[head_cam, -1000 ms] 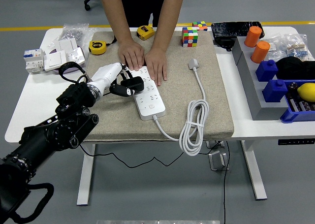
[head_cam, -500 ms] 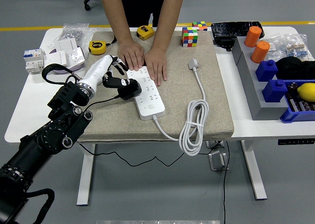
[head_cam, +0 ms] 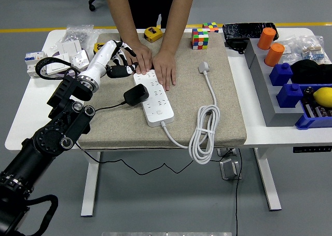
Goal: Pick up the plug,place it near the board,insert it into the board,press the button
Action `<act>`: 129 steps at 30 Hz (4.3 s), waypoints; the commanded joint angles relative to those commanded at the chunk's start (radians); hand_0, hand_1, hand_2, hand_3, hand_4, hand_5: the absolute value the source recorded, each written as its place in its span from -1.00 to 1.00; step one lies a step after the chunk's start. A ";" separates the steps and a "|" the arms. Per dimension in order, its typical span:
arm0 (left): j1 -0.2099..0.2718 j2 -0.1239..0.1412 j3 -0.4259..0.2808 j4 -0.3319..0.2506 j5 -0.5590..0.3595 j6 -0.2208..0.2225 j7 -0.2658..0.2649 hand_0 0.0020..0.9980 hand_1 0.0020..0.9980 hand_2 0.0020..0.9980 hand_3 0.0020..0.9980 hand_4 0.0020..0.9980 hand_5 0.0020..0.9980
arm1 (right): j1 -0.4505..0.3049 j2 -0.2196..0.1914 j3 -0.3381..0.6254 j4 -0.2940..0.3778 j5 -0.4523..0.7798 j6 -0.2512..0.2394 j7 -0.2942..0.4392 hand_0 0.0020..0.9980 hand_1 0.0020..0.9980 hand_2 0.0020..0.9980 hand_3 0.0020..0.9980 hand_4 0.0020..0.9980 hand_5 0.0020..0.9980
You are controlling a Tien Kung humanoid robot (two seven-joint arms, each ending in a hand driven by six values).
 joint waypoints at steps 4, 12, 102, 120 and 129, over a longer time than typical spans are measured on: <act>-0.040 0.000 0.017 0.072 -0.052 -0.062 0.005 0.03 -0.03 0.03 0.06 0.87 -0.58 | 0.006 -0.002 -0.010 0.000 0.005 0.003 0.001 0.93 0.82 0.71 0.71 1.00 0.81; -0.122 0.000 0.065 0.288 -0.050 -0.085 0.006 0.77 0.93 0.90 0.87 1.00 -0.09 | 0.015 -0.010 -0.026 0.000 0.006 0.006 -0.001 0.93 0.82 0.71 0.71 1.00 0.81; -0.041 0.000 0.308 0.256 0.084 0.106 -0.003 -0.32 -0.11 -0.28 0.02 0.63 -0.77 | 0.016 0.002 -0.014 0.000 -0.011 0.008 -0.002 0.91 0.81 0.70 0.70 1.00 0.79; -0.010 0.000 0.289 0.237 -0.011 0.127 -0.012 -0.36 -0.28 -0.52 -0.01 0.60 -0.83 | 0.015 0.010 -0.022 0.000 -0.013 0.006 -0.003 0.91 0.81 0.70 0.70 1.00 0.79; 0.011 0.000 0.235 0.217 -0.131 0.127 -0.032 -0.36 -0.27 -0.52 -0.02 0.60 -0.82 | 0.012 0.012 -0.014 0.000 -0.015 0.005 -0.004 0.91 0.81 0.70 0.70 1.00 0.79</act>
